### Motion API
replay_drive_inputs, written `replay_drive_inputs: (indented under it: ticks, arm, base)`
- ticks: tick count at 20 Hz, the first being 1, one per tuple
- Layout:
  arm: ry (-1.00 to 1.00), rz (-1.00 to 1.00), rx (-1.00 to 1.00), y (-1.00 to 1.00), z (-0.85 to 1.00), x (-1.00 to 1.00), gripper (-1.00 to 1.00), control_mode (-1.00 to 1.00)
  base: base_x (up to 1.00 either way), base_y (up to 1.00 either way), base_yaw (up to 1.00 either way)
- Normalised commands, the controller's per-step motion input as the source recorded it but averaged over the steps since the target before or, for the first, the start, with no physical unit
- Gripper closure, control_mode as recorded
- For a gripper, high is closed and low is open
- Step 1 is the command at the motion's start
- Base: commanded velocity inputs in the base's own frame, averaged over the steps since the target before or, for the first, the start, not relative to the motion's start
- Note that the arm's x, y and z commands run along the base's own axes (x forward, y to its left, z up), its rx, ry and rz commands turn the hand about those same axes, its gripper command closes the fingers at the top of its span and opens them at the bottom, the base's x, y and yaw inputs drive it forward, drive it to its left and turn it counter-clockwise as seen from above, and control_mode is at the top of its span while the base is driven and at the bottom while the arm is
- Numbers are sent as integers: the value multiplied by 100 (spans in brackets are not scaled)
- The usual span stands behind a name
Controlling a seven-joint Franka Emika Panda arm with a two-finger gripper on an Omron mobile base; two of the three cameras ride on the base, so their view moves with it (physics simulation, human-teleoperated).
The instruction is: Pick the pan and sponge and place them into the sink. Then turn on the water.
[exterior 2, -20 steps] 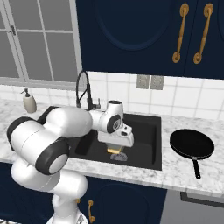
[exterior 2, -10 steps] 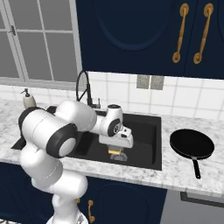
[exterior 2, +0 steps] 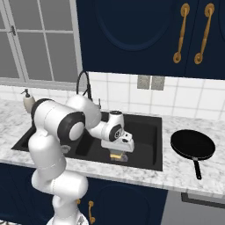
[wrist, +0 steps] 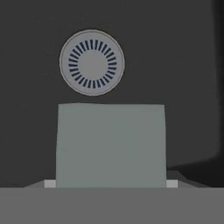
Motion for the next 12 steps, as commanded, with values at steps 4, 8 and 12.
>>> replay_drive_inputs:
  ticks: [4,8,12]
  arm:
    - [0,0,0,0,-35,5,100,-100]
    - [0,0,0,0,-33,3,100,-100]
    - [-2,0,1,0,-26,5,100,-100]
  base:
    - [0,0,0]
    - [0,0,0]
    - [0,0,0]
